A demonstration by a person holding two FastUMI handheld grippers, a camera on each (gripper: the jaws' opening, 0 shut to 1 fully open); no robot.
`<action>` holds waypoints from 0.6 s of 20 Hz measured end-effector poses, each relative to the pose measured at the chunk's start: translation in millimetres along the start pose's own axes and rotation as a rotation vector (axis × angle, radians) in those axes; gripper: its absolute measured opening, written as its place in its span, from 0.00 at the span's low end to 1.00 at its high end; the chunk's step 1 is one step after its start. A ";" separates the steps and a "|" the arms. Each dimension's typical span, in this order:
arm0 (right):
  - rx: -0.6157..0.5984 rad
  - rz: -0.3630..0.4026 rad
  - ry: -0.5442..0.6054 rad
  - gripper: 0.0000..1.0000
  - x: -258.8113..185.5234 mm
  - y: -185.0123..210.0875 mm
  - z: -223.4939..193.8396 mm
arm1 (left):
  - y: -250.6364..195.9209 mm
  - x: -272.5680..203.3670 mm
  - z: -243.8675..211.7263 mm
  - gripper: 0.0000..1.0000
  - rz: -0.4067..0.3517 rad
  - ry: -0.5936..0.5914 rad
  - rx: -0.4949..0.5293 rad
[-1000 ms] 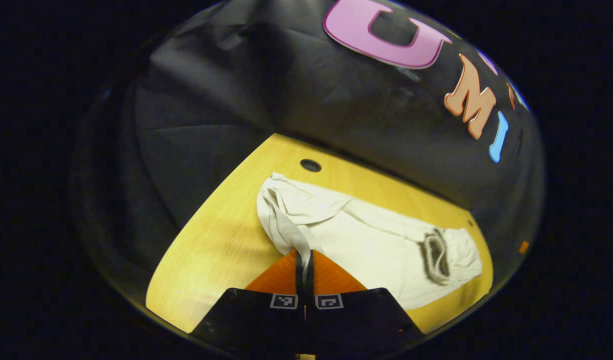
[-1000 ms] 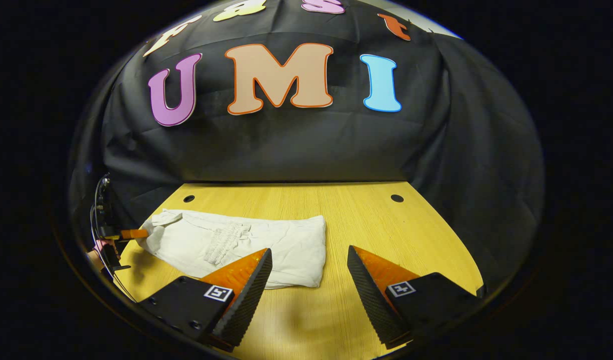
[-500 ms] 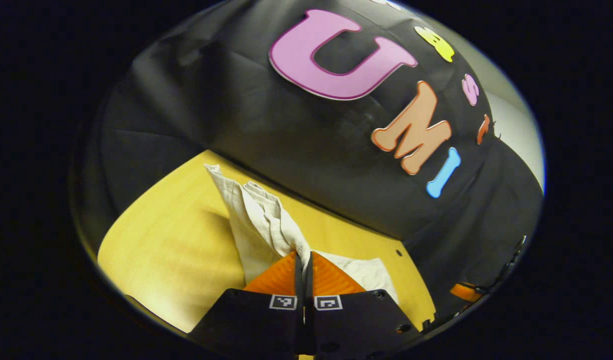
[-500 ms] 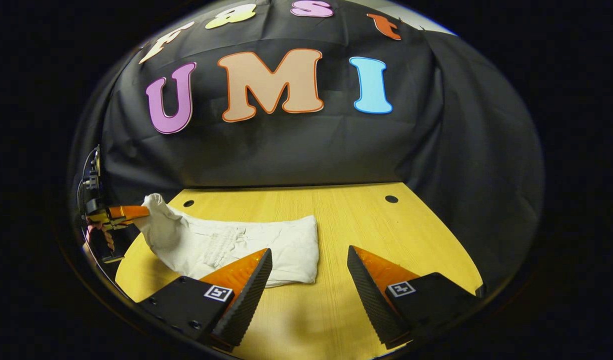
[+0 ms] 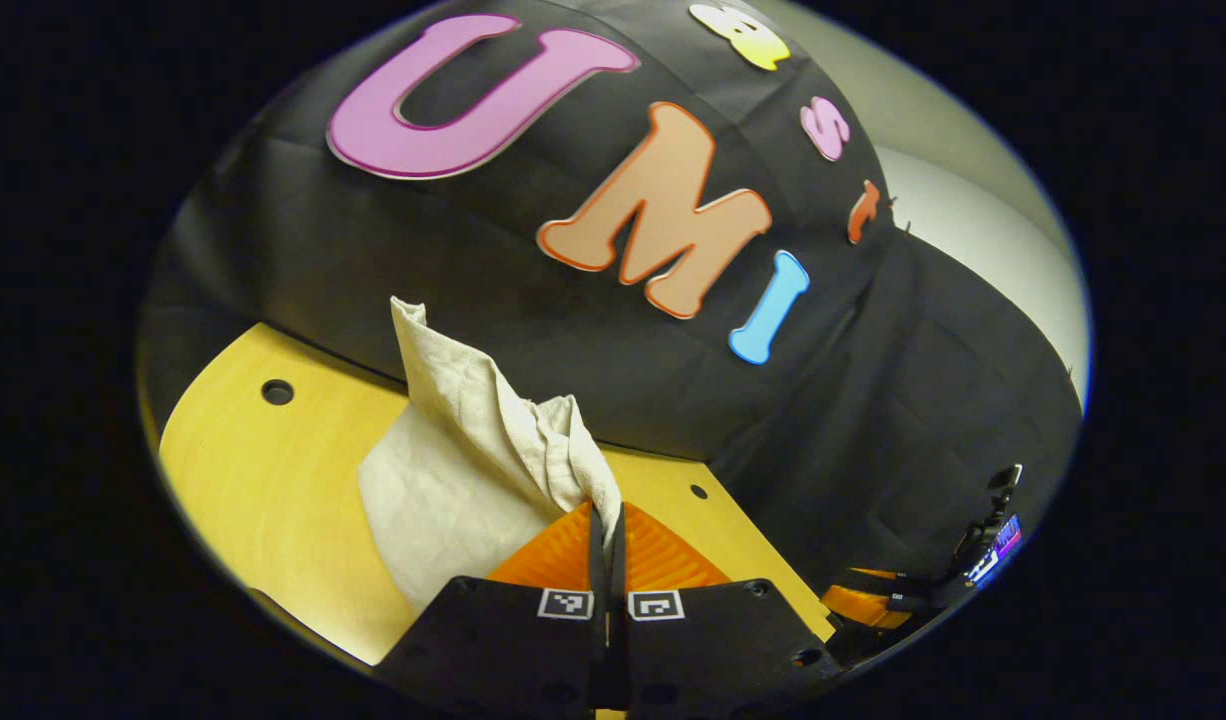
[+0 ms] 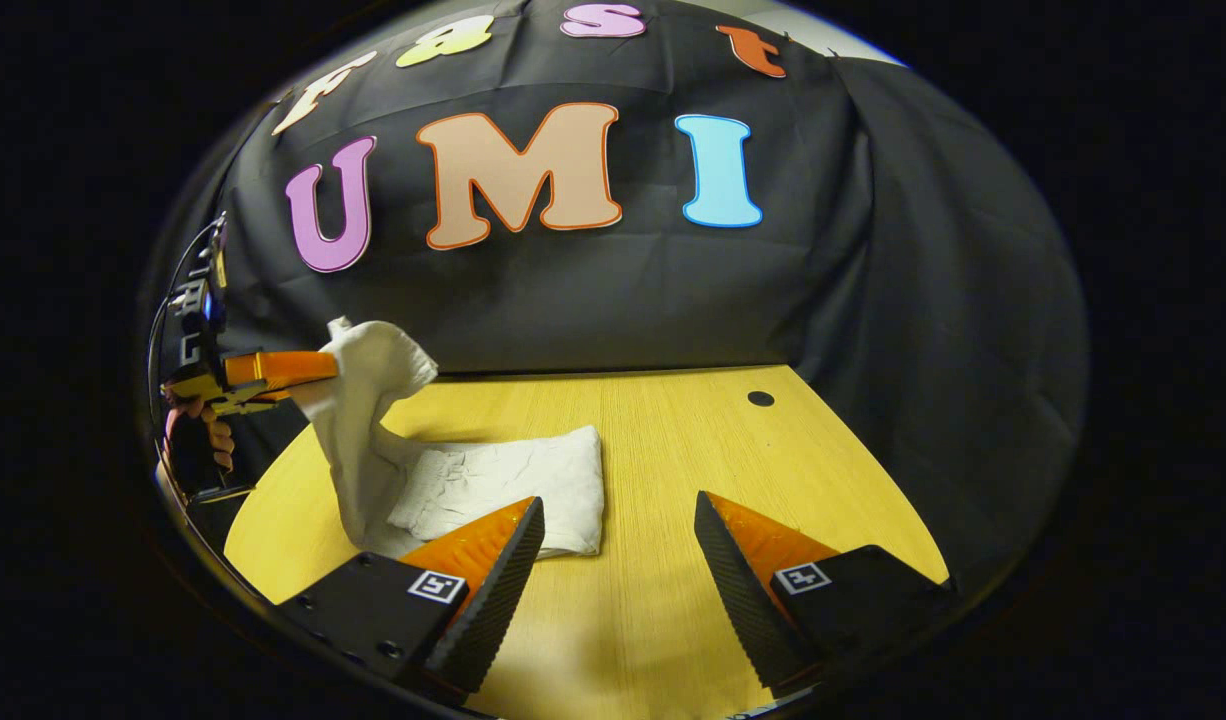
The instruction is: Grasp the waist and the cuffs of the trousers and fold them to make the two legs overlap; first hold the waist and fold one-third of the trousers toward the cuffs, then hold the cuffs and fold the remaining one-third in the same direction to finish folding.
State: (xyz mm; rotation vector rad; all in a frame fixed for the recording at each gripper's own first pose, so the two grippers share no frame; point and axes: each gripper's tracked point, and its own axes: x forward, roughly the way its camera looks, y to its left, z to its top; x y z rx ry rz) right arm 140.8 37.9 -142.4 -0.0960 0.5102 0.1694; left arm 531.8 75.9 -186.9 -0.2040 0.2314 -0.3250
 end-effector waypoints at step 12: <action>0.018 0.011 -0.006 0.92 1.9 -43.0 -0.8 | -69.9 65.2 -166.2 0.03 -0.056 0.312 0.263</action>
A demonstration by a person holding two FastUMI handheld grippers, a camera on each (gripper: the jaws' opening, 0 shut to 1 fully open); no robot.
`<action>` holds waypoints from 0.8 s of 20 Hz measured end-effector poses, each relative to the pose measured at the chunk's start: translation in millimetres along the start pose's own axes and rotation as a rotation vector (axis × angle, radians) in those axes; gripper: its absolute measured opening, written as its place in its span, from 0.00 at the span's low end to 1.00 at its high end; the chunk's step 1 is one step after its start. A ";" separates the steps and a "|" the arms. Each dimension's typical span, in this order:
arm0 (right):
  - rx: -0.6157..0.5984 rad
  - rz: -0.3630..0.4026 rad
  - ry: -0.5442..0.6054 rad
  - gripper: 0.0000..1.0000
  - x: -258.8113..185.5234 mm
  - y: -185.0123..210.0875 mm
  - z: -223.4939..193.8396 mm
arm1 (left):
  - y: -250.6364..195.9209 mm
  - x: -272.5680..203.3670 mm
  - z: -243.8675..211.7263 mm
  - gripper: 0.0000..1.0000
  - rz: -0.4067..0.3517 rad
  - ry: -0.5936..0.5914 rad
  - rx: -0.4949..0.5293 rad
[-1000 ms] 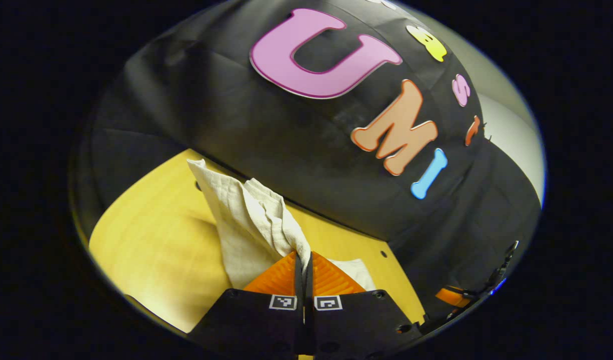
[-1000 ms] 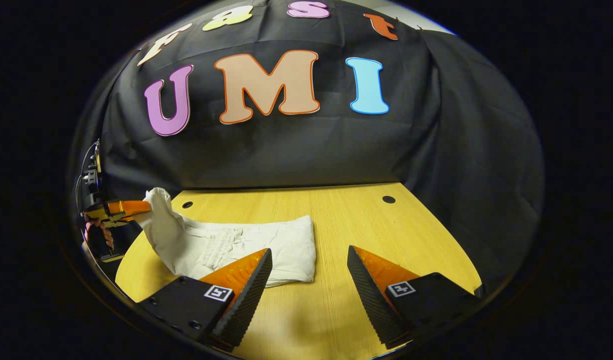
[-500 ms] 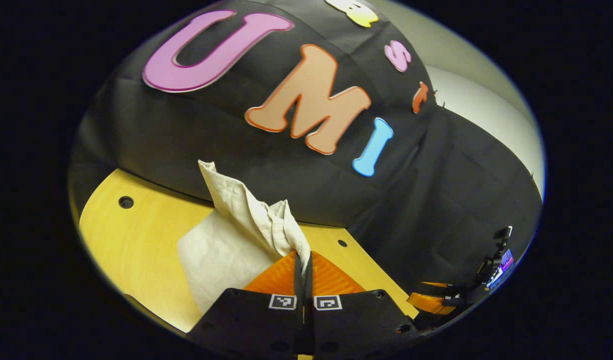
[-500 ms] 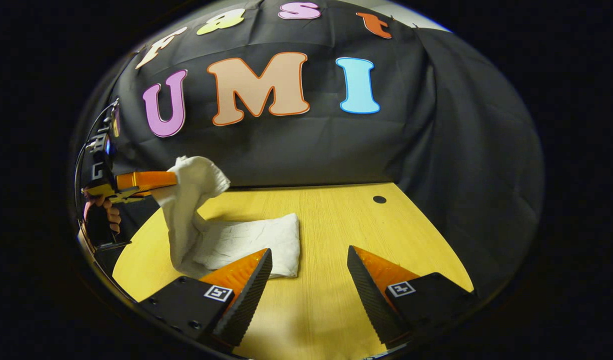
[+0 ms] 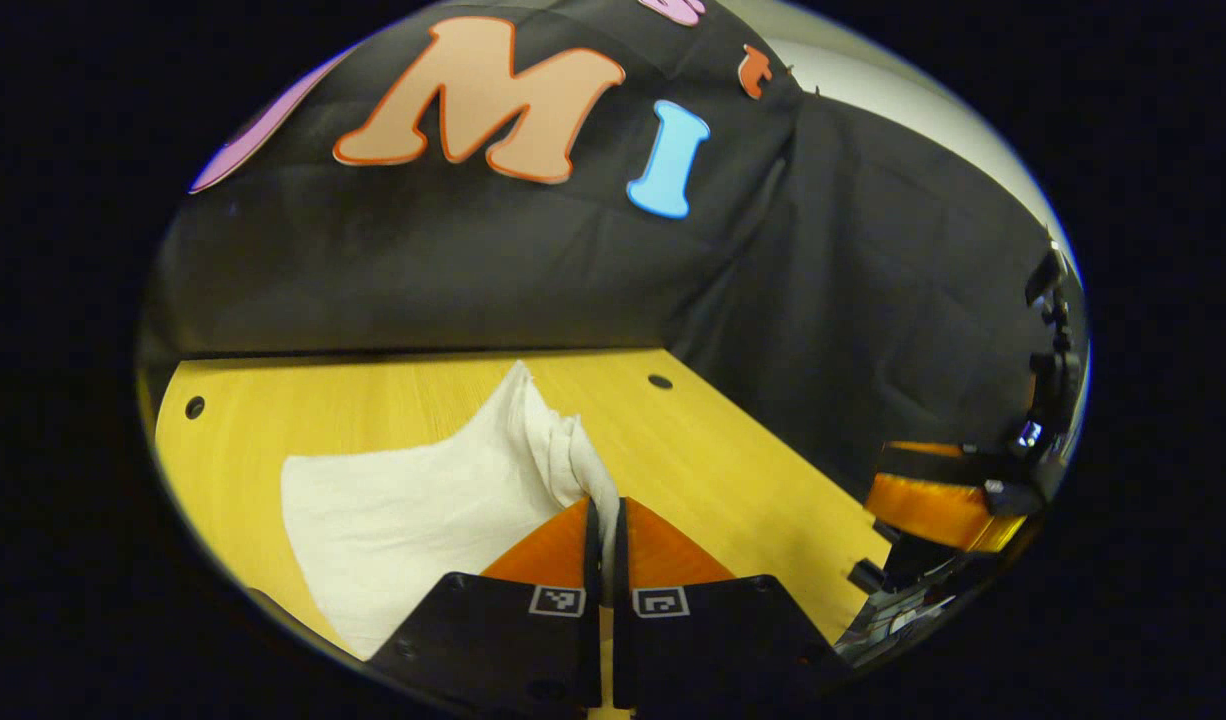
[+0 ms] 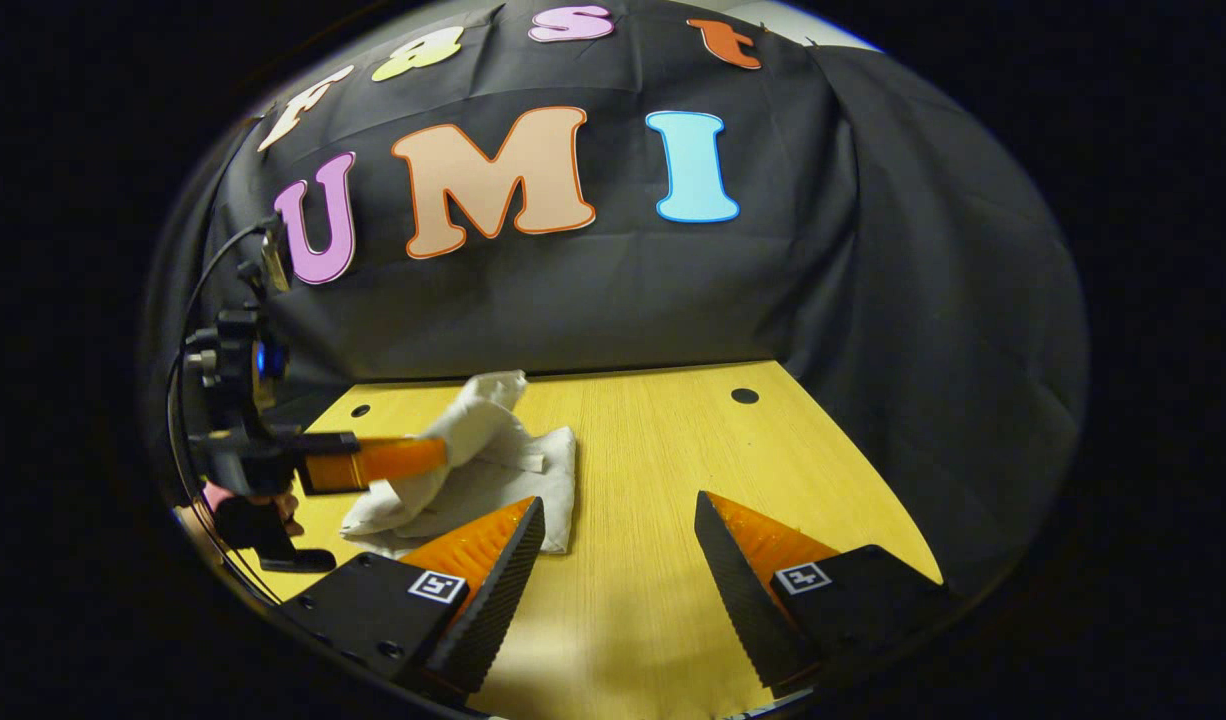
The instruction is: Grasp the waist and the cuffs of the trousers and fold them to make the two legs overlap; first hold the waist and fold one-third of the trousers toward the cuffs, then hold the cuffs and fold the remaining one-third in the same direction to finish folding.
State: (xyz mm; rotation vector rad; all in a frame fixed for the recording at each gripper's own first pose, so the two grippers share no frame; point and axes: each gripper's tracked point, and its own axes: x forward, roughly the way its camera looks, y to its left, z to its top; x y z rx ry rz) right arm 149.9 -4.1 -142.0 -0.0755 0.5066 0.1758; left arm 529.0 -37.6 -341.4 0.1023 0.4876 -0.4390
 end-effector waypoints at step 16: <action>0.037 0.160 -0.020 0.92 -2.2 62.3 -9.0 | 51.2 -116.6 -4.1 0.94 0.328 -0.030 -0.080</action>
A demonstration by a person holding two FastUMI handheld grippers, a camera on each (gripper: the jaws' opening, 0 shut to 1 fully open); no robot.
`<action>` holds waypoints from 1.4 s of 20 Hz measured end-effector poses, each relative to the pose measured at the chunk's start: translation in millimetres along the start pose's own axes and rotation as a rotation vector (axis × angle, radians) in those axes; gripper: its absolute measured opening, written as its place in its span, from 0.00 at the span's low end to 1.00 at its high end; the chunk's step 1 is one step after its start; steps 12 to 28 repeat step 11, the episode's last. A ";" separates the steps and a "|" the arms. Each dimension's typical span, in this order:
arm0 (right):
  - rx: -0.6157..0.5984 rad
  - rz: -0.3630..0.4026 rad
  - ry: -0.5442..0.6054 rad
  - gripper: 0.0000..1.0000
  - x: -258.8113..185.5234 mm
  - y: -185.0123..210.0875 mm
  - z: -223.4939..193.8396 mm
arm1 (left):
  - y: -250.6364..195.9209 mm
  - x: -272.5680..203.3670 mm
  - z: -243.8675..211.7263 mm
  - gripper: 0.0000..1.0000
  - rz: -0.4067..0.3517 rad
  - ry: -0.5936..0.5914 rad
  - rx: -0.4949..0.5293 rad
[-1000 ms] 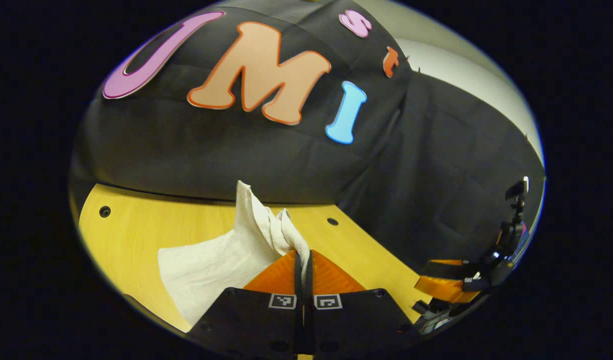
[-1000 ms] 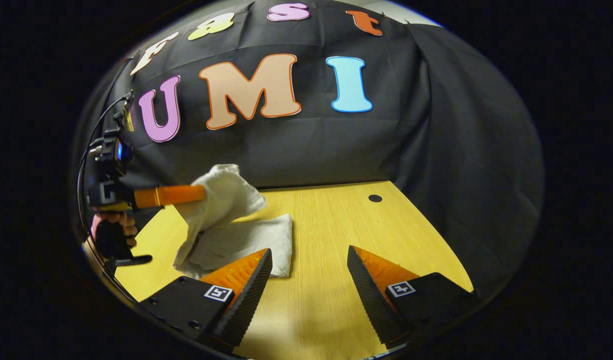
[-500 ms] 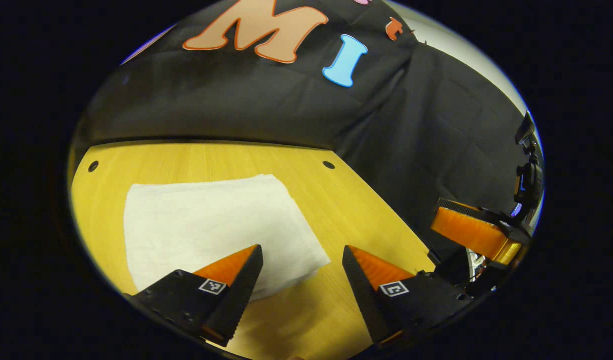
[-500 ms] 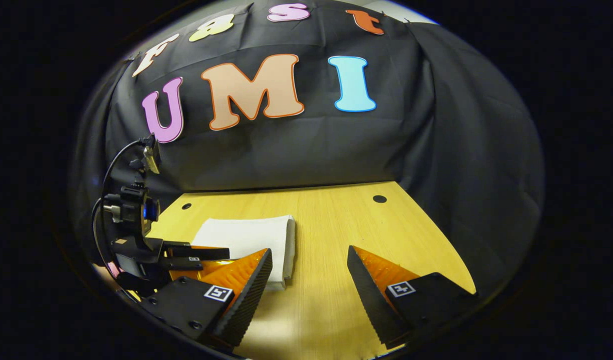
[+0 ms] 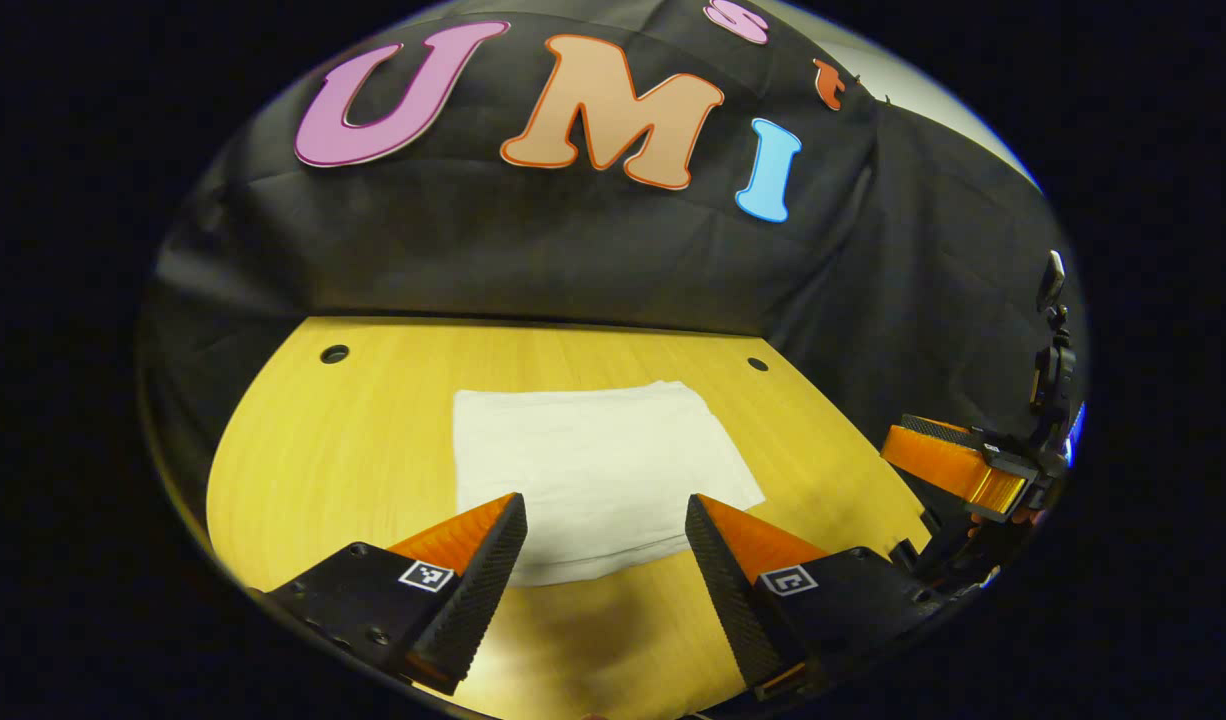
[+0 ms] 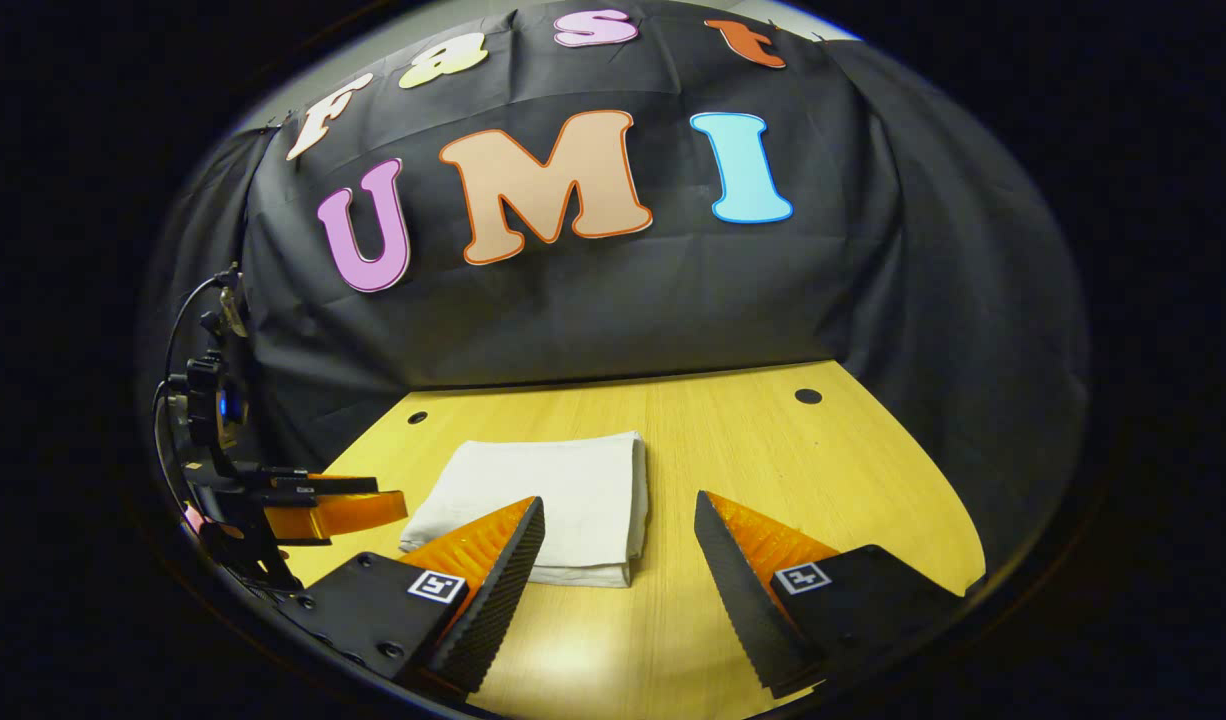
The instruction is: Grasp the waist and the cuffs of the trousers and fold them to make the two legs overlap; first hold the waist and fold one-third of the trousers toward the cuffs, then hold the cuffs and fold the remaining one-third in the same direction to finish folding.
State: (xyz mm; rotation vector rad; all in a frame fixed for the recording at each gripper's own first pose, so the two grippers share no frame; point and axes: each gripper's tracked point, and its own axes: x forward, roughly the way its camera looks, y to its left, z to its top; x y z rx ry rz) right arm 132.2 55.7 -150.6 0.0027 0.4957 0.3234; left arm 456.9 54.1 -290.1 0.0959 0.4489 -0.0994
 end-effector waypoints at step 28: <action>0.010 0.024 0.027 0.96 -11.2 13.8 -31.6 | 30.8 -28.1 -6.3 0.95 0.171 -0.016 0.001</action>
